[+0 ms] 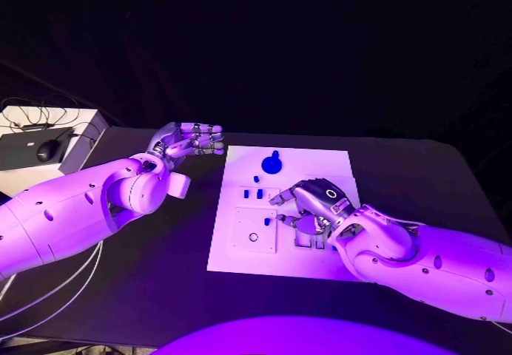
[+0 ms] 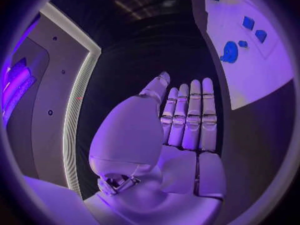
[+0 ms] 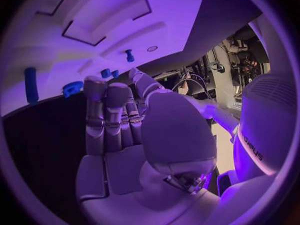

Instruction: Assemble the parts on the task board

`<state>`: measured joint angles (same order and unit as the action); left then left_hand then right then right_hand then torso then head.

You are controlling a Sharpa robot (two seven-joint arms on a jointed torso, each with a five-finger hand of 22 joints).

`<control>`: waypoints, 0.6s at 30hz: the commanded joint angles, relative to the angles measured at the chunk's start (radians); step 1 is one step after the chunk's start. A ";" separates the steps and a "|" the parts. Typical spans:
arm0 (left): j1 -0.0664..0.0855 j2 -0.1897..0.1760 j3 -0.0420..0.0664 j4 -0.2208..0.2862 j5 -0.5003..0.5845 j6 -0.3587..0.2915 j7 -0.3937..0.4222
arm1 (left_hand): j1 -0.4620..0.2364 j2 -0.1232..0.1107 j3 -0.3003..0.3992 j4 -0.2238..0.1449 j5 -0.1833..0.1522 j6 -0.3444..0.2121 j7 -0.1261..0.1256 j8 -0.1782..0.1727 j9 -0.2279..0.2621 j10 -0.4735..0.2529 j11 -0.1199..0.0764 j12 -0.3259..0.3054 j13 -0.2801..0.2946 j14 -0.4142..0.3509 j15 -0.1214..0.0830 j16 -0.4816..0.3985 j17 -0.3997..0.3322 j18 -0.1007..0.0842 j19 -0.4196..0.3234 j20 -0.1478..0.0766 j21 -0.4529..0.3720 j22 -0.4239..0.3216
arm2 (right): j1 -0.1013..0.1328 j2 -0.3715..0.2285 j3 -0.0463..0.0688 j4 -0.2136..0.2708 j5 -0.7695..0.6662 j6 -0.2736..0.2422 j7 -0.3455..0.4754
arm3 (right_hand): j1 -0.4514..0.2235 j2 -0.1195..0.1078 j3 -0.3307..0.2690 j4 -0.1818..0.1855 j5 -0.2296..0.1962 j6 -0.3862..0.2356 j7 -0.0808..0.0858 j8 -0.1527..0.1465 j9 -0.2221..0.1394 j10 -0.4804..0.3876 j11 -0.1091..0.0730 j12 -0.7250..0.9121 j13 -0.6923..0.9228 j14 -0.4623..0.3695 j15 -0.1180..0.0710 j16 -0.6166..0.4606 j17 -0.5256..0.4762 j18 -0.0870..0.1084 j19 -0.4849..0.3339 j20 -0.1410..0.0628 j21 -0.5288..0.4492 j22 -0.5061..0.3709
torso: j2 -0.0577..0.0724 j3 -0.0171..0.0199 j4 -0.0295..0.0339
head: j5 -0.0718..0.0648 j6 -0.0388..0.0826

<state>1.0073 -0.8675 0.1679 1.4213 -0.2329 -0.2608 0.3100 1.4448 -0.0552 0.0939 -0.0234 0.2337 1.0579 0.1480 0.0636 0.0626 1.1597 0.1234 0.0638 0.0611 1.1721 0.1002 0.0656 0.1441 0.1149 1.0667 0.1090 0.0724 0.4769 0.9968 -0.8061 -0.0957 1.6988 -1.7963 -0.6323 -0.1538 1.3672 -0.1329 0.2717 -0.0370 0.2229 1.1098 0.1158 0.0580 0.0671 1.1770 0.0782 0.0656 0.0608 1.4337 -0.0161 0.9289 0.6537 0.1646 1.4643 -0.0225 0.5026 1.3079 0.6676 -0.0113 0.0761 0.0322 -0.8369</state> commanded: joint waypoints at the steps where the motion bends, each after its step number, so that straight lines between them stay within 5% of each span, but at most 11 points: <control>1: 0.000 0.002 0.001 -0.002 0.002 0.009 0.009 | 0.006 -0.001 -0.006 -0.001 -0.002 -0.001 0.003 0.000 0.000 -0.009 0.000 -0.001 -0.001 -0.004 0.001 0.005 0.001 -0.018 0.002 0.003 0.005 -0.001 | 0.026 -0.023 0.003 0.012 0.101 0.009 0.011 | -0.007 0.008 0.019 -0.006 0.008 0.004 0.009 0.005 0.001 0.031 -0.005 -0.004 0.000 -0.004 -0.010 0.011 0.005 -0.009 0.054 -0.012 0.028 0.063 | -0.001 -0.0003 -0.0014 | -0.006 0.006; 5: 0.000 0.004 0.001 -0.006 0.002 0.011 0.011 | 0.007 -0.001 -0.005 -0.001 -0.002 -0.001 0.003 0.000 0.000 -0.008 0.000 -0.001 -0.001 -0.004 0.001 0.005 0.001 -0.018 0.002 0.003 0.005 -0.001 | 0.082 -0.060 0.007 0.012 0.178 0.112 0.000 | -0.021 0.009 0.031 -0.015 0.010 0.008 0.010 0.005 0.001 0.052 -0.010 -0.005 0.001 -0.006 -0.013 0.018 0.009 -0.018 0.052 -0.019 0.054 0.073 | -0.001 -0.0005 -0.0014 | -0.015 0.013; 9: -0.001 0.006 0.001 -0.008 0.002 0.013 0.013 | 0.007 -0.002 -0.006 -0.001 -0.002 -0.001 0.003 0.000 0.000 -0.007 -0.001 -0.001 -0.001 -0.003 0.001 0.005 0.001 -0.018 0.003 0.003 0.005 -0.001 | 0.135 -0.085 0.008 -0.010 0.225 0.217 -0.011 | -0.042 -0.004 -0.002 -0.008 0.017 -0.007 0.003 0.004 0.000 -0.021 0.006 -0.004 0.000 -0.007 -0.002 0.017 0.007 -0.016 0.050 -0.013 0.040 0.069 | 0.000 -0.0012 -0.0008 | -0.023 0.018; 18: -0.001 0.009 0.001 -0.012 0.002 0.014 0.015 | 0.007 -0.002 -0.006 -0.001 -0.002 -0.001 0.003 0.000 0.000 -0.007 -0.001 -0.001 -0.001 -0.003 0.001 0.005 0.001 -0.018 0.003 0.003 0.005 -0.001 | 0.177 -0.099 0.009 -0.058 0.183 0.332 -0.028 | -0.014 0.003 -0.126 0.012 0.007 -0.036 -0.017 0.005 0.001 -0.087 0.020 -0.002 0.002 -0.010 0.008 0.019 0.005 -0.001 0.050 0.002 0.016 0.065 | 0.001 -0.0007 0.0016 | -0.035 0.024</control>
<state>1.0070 -0.8603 0.1678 1.4095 -0.2329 -0.2599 0.3118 1.4448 -0.0553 0.0940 -0.0234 0.2337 1.0579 0.1479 0.0636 0.0626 1.1596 0.1234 0.0638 0.0611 1.1721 0.1002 0.0656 0.1441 0.1149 1.0668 0.1091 0.0724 0.4770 1.1724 -0.9052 -0.0869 1.6448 -1.6100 -0.3968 -0.1670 1.3405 -0.1296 0.1524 -0.0272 0.2354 1.0781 0.0973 0.0579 0.0680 1.0948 0.0996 0.0656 0.0610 1.4214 -0.0162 0.9422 0.6597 0.1623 1.4688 -0.0270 0.5227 1.3076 0.6680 -0.0120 0.0768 0.0007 -0.8140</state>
